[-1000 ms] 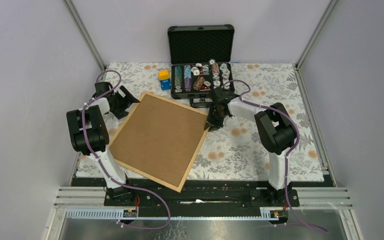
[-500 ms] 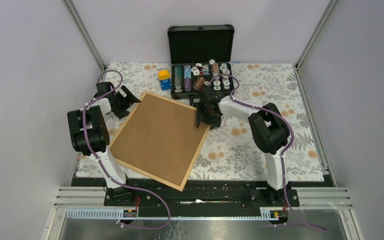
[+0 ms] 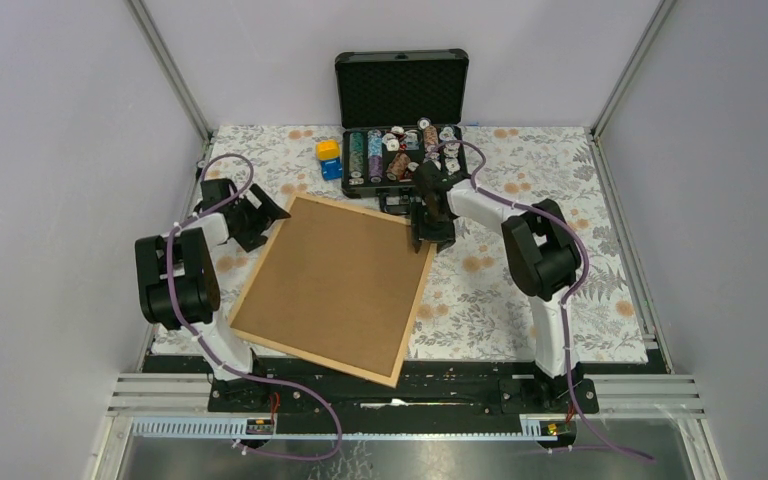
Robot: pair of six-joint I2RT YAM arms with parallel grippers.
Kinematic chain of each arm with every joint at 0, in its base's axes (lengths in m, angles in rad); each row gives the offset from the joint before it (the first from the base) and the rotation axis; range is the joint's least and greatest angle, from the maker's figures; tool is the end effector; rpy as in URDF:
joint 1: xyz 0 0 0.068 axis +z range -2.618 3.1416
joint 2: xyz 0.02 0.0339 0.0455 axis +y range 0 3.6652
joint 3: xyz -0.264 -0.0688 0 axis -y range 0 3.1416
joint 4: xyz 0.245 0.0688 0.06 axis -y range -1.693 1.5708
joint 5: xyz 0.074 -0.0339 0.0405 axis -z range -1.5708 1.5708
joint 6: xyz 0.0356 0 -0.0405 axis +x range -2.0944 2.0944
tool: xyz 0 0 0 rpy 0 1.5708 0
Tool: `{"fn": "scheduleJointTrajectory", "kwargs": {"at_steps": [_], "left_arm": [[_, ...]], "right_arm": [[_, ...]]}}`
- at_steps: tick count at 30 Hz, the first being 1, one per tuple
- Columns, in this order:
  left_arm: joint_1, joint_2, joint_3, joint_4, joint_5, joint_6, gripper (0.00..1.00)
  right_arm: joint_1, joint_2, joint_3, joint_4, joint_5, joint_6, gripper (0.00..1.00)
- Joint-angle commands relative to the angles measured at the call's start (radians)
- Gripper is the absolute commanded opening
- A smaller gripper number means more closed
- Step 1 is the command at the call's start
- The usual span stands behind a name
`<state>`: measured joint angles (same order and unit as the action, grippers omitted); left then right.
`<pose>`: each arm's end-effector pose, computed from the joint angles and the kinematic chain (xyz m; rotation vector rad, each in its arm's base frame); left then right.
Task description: Put the photo into the frame
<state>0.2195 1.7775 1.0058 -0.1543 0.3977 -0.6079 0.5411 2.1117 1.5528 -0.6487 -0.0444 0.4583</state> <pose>0.3503 0.0640 0.1587 -0.8534 2.3638 -0.6574 0.3715 0.2251 0.1584 -0.1286 2.8253 0.3040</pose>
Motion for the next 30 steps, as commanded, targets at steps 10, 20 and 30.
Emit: {"fn": "scheduleJointTrajectory", "kwargs": {"at_steps": [10,20,30], "left_arm": [[-0.173,0.015,-0.198,0.006,0.229,-0.190,0.99],[-0.206,-0.084,-0.256,0.023,0.258,-0.181,0.99],[-0.204,-0.234,-0.145,-0.201,0.031,0.021,0.99]], "right_arm": [[0.052,0.198,0.087,-0.075,0.464,-0.198,0.61],[0.035,0.168,0.060,-0.030,0.319,-0.236,0.71],[-0.087,0.051,0.078,-0.047,0.050,-0.216,0.83]]}}
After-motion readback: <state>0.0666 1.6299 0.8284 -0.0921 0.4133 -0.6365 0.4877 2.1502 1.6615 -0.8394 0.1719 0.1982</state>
